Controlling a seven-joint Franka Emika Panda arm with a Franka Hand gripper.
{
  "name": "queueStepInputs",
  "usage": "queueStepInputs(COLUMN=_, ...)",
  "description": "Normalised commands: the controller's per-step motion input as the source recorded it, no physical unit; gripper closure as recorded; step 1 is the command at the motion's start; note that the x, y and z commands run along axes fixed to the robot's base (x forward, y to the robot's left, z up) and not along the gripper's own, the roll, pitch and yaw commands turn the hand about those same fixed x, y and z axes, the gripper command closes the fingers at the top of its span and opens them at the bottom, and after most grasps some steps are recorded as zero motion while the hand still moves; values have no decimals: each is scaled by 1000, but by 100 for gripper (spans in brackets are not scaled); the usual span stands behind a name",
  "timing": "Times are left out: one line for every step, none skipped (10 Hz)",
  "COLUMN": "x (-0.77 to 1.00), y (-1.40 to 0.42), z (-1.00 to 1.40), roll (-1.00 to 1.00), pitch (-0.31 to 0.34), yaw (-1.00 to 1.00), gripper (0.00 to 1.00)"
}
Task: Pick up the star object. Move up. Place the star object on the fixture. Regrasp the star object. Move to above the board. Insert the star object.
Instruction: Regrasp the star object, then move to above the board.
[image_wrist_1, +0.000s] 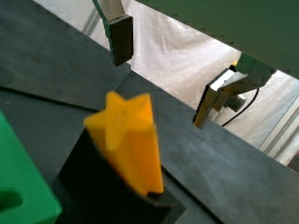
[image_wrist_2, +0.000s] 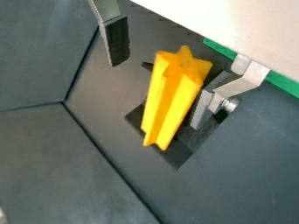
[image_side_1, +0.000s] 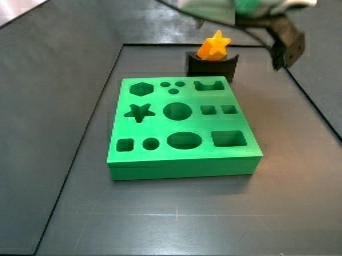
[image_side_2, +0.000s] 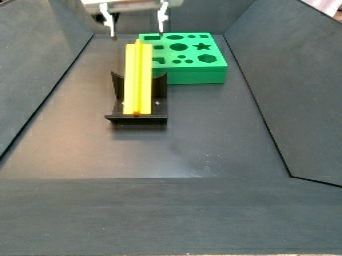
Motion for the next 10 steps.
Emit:
queueStepInputs(x=129, y=2, z=-919, roll=76, pitch=-46, yaw=24, gripper=0)
queueStepInputs(x=120, y=-4, z=-809, roll=74, pitch=-38, yaw=19, gripper=0)
queueStepInputs(x=108, y=-5, z=-596, roll=71, pitch=-22, yaw=14, gripper=0)
queueStepInputs(x=98, y=-6, z=-443, roll=75, pitch=-12, yaw=11, gripper=0)
queueStepInputs(x=92, y=-9, z=-246, roll=73, pitch=-4, yaw=16, gripper=0)
queueStepInputs(x=0, y=0, z=0, roll=0, pitch=0, yaw=0, gripper=100)
queueStepInputs(x=-171, y=-312, z=1000, roll=-266, pitch=36, yaw=-39, gripper=100)
queueStepInputs(x=-172, y=-308, z=1000, roll=-260, pitch=39, yaw=-38, gripper=100)
queueStepInputs(x=-167, y=-270, z=1000, roll=-212, pitch=32, yaw=-24, gripper=100)
queueStepInputs(x=-161, y=-254, z=1000, roll=-188, pitch=33, yaw=-19, gripper=100)
